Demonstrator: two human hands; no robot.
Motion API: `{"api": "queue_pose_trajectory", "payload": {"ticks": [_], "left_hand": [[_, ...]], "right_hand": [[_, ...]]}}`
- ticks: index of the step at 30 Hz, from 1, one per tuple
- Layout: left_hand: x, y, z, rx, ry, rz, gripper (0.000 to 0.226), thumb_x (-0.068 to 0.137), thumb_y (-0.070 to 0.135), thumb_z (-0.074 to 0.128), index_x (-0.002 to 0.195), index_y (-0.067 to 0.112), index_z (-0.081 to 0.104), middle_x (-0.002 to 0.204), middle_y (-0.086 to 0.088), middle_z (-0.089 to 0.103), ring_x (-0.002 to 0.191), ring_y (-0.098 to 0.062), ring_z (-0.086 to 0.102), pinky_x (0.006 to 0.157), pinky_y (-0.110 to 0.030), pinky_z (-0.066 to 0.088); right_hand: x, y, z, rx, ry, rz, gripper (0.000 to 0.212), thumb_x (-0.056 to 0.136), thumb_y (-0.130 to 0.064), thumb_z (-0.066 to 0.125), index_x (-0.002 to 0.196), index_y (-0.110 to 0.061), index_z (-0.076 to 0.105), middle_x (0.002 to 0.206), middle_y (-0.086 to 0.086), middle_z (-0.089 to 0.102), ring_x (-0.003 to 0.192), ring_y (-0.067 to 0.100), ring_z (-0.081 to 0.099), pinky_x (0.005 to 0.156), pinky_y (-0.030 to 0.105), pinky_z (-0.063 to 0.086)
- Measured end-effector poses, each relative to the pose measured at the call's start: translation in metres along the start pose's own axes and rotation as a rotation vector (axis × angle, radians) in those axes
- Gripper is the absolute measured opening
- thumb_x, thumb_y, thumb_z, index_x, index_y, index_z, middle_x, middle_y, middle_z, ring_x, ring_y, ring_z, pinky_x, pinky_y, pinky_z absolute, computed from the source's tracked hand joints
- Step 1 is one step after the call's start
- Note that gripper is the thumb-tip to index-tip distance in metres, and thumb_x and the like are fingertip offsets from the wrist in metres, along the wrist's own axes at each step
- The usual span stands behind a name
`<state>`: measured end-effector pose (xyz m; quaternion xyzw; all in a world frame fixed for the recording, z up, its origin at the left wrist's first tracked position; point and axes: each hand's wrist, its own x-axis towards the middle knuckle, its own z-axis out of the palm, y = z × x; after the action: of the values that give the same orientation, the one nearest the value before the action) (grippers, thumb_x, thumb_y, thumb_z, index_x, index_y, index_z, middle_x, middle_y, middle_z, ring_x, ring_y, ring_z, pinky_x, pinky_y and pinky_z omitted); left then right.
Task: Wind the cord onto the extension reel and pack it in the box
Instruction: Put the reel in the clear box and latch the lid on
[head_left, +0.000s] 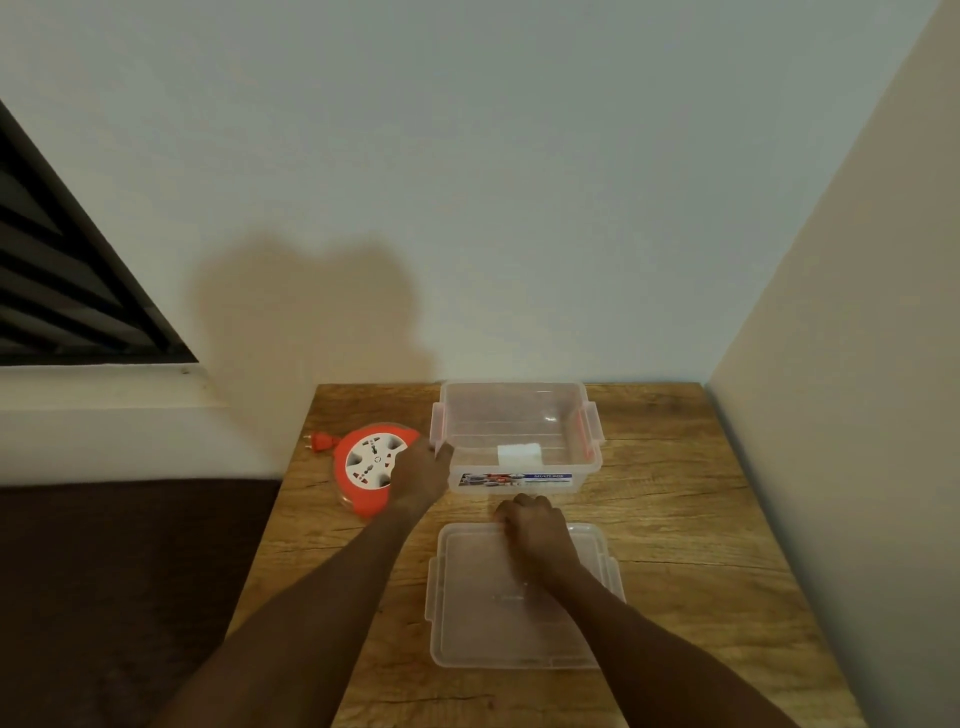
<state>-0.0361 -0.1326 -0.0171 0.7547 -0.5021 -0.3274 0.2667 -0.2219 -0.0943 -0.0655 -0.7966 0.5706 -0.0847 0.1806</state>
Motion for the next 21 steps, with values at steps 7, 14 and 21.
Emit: {"api": "queue_pose_trajectory", "payload": {"ticks": [7, 14, 21], "left_hand": [[-0.002, -0.002, 0.004, -0.125, 0.049, -0.02, 0.028, 0.104, 0.031, 0.057, 0.12, 0.007, 0.059, 0.109, -0.018, 0.073, 0.087, -0.035, 0.075, 0.078, -0.054, 0.065], [0.0, -0.005, 0.008, -0.121, 0.073, -0.007, 0.032, 0.105, 0.031, 0.054, 0.12, 0.004, 0.061, 0.104, -0.022, 0.074, 0.091, -0.039, 0.073, 0.083, -0.058, 0.062], [-0.004, -0.006, 0.01, -0.145, 0.097, 0.012, 0.04, 0.104, 0.041, 0.055, 0.122, 0.006, 0.063, 0.106, -0.019, 0.074, 0.092, -0.036, 0.073, 0.084, -0.059, 0.061]], "right_hand": [[-0.024, 0.002, 0.015, -0.124, 0.05, 0.009, 0.037, 0.095, -0.034, 0.044, 0.127, -0.018, 0.054, 0.129, 0.008, 0.053, 0.116, 0.028, 0.05, 0.096, 0.042, 0.041], [-0.036, 0.001, 0.028, -0.106, -0.009, 0.075, 0.051, 0.092, -0.053, 0.04, 0.135, -0.025, 0.045, 0.146, 0.003, 0.04, 0.132, 0.023, 0.035, 0.109, 0.045, 0.031], [-0.032, 0.009, 0.031, -0.097, -0.023, 0.056, 0.057, 0.094, -0.056, 0.035, 0.142, -0.027, 0.039, 0.15, 0.002, 0.036, 0.136, 0.024, 0.031, 0.112, 0.045, 0.027]]}}
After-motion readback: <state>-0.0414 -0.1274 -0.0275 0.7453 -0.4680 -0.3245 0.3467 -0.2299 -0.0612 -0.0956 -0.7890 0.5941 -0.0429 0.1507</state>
